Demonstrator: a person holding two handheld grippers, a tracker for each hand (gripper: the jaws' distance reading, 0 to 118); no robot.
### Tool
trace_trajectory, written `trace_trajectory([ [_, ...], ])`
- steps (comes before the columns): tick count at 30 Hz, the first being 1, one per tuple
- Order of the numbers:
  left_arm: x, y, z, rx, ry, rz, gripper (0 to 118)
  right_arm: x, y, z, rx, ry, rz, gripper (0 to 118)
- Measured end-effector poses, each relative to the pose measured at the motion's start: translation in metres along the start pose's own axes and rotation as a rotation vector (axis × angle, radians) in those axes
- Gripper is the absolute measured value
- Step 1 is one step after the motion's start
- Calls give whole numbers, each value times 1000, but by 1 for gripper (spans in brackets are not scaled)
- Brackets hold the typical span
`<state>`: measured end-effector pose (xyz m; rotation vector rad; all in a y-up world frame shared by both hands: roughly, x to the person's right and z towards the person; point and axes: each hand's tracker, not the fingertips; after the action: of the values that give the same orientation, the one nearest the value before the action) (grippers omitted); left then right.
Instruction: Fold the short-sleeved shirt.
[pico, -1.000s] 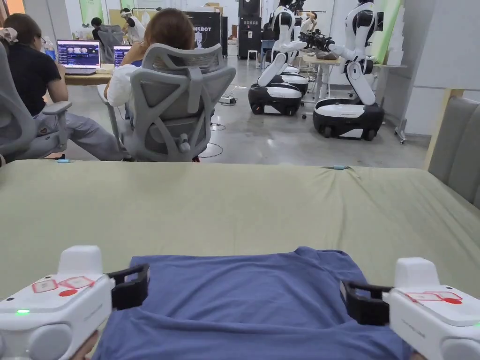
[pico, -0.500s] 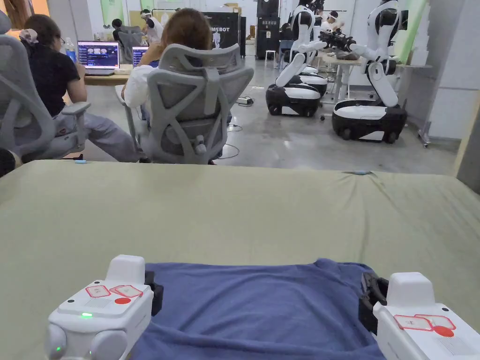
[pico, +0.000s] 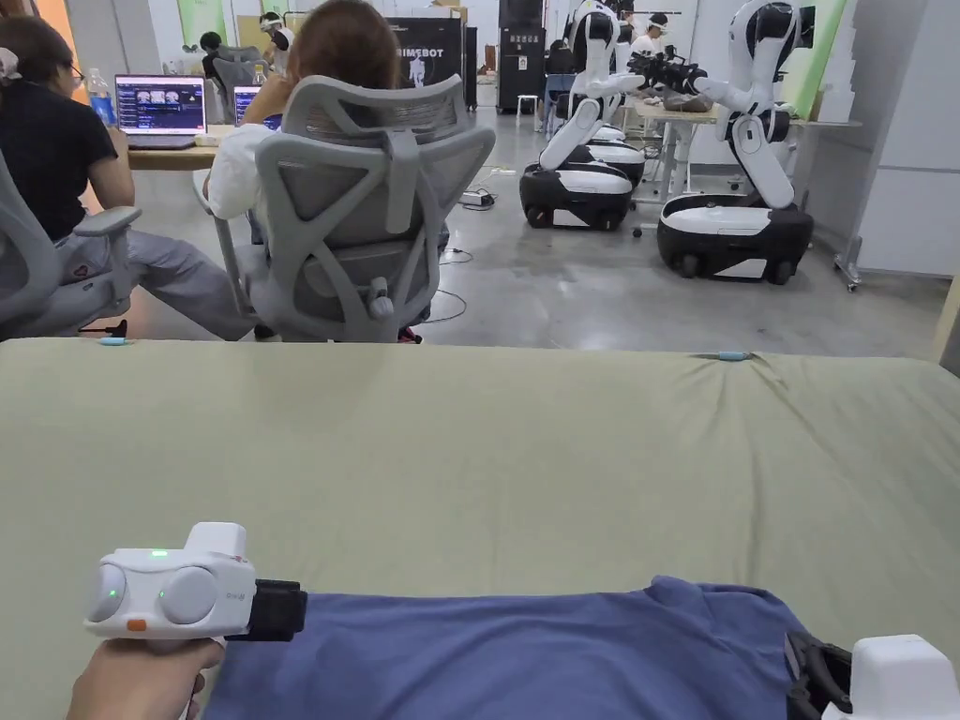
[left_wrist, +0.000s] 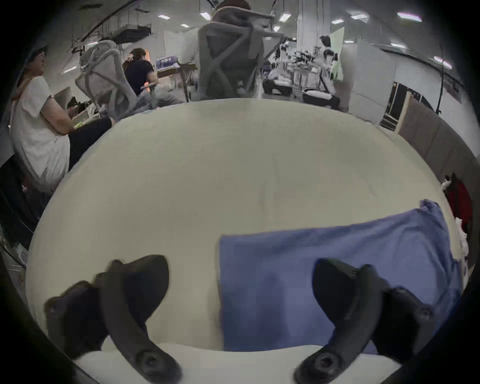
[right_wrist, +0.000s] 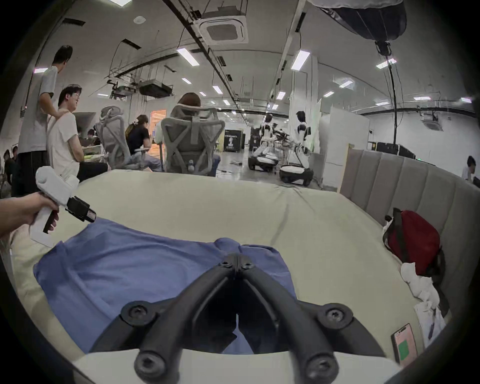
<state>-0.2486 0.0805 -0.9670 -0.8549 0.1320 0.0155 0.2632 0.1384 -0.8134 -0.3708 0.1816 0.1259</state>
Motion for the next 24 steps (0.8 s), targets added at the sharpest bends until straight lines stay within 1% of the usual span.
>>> trace_trajectory([
  [1,1,3,-7,10,24,-14,111,4,0,-4,-7,-3,-2,0],
  [2,9,3,-10,-1,27,-34,103,9,0,-9,-24,-1,-9,0],
  [3,11,4,-20,-27,24,-48,99,15,0,-14,-47,3,-18,0],
  [5,14,5,-36,-86,10,-50,96,24,0,-23,-66,-8,-20,0],
  [6,20,2,-33,-122,10,-42,88,31,0,-30,-91,-17,-12,0],
  [7,23,2,-30,-136,-19,-19,81,40,1,-39,-131,-24,-8,0],
  [8,26,4,-23,-111,5,-29,76,47,2,-48,-165,-24,-2,0],
  [9,30,5,-16,-104,-8,-53,57,56,3,-60,-204,-27,2,0],
  [10,34,3,-4,-82,-35,-76,12,61,3,-70,-228,-31,8,0],
  [11,38,1,5,-49,-44,-71,1,69,3,-86,-245,-43,11,0],
  [12,44,-1,13,-38,-16,-82,1,76,3,-101,-264,-47,8,5],
  [13,48,-2,20,-21,-33,-127,1,82,3,-114,-292,-40,0,29],
  [14,49,-1,28,-6,-33,-143,1,87,3,-130,-304,-14,-22,63],
  [15,52,-1,35,8,-32,-154,1,91,3,-145,-331,-3,-46,93],
  [16,54,0,41,19,-34,-159,1,95,2,-158,-359,8,-67,113],
  [17,57,1,47,32,-36,-158,1,96,1,-172,-382,11,-80,113],
  [18,53,3,47,39,-46,-159,1,97,1,-183,-377,11,-84,109],
  [20,56,4,51,43,-47,-167,1,97,-4,-205,-429,8,-102,102],
  [21,58,3,52,46,-47,-171,1,97,-6,-213,-461,22,-114,93],
  [22,54,4,51,45,-48,-171,1,96,-10,-221,-522,50,-130,60],
  [23,54,4,51,43,-48,-168,1,97,-12,-224,-569,91,-146,24],
  [24,55,3,53,41,-51,-168,1,95,-11,-221,-549,93,-140,5],
])
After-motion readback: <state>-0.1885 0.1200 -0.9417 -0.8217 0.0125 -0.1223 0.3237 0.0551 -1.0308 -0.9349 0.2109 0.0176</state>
